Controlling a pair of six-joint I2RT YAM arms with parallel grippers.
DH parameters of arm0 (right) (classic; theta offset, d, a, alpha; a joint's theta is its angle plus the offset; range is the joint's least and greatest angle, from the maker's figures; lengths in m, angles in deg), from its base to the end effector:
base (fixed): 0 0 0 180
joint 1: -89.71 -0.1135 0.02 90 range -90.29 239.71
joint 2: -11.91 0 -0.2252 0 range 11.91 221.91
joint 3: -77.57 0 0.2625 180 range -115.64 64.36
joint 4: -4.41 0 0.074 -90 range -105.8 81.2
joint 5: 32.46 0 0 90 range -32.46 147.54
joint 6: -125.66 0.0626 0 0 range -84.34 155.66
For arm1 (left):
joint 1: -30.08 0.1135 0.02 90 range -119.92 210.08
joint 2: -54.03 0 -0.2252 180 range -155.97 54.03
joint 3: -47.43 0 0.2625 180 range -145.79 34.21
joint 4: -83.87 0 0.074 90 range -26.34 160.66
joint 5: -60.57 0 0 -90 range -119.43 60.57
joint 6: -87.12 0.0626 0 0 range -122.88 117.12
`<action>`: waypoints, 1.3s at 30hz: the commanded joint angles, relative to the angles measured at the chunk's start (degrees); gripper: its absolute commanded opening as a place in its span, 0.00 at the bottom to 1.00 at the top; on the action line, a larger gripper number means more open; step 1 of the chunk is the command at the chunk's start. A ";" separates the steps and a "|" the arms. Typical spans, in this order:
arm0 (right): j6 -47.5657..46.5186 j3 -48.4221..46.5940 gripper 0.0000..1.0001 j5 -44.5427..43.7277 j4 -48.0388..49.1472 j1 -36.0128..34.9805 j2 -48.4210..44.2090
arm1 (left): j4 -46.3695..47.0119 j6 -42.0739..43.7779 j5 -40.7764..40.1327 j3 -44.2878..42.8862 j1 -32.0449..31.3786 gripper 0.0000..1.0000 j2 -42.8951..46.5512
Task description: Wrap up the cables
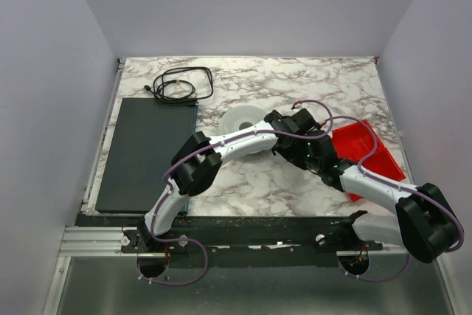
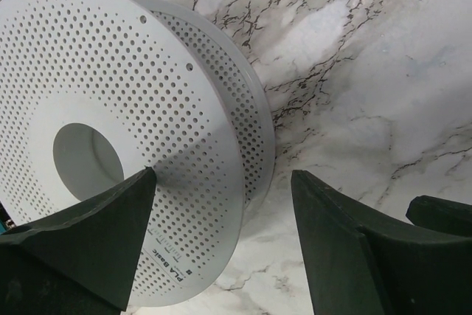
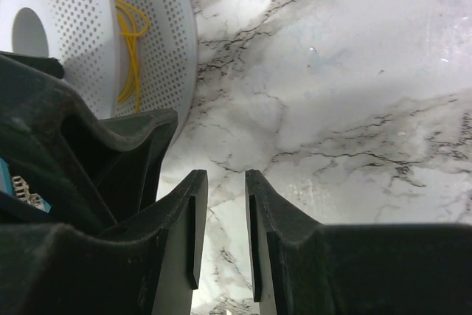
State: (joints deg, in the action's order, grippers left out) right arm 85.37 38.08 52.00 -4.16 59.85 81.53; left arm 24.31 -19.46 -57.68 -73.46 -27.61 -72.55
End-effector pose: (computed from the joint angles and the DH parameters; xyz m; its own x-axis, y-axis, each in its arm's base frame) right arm 0.2415 0.1317 0.1076 -0.6788 0.4857 -0.5507 0.1354 0.8199 0.5563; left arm 0.2760 -0.3810 0.1510 -0.6474 0.5535 -0.5239 0.4735 0.8308 0.2925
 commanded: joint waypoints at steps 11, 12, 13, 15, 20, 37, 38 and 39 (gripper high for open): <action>-1.66 -5.47 0.37 -2.43 -6.76 0.34 -4.45 | -7.16 0.46 2.42 -5.58 0.91 0.99 4.57; -1.77 -5.80 0.37 -2.45 -7.03 0.38 -4.74 | -7.30 0.74 2.47 -6.66 0.98 0.99 4.95; -1.80 -6.11 0.37 -2.65 -7.54 0.38 -5.01 | -7.66 0.76 2.41 -7.56 1.05 0.99 5.31; -1.93 -6.96 0.39 -2.90 -8.85 0.34 -5.50 | -8.01 0.84 2.90 -9.22 1.22 0.99 6.41; -3.18 -10.81 0.46 -3.29 -13.80 0.34 -8.81 | -5.26 -0.27 4.78 -6.65 2.00 0.99 14.77; -12.09 -27.69 0.99 1.95 -17.69 0.34 -10.84 | 15.46 -10.98 20.65 37.28 15.83 0.99 60.13; -12.38 -27.84 0.99 1.93 -17.29 0.35 -10.76 | 16.17 -11.38 20.48 39.45 16.55 0.99 62.33; -12.39 -28.16 1.00 1.72 -17.07 0.34 -10.71 | 16.77 -11.46 20.19 41.30 17.18 0.99 64.72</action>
State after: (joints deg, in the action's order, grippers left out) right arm 75.34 12.17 52.57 -21.18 60.11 70.41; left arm 35.24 -27.31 -41.55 -39.15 -13.84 -16.64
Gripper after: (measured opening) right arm 0.989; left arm 0.984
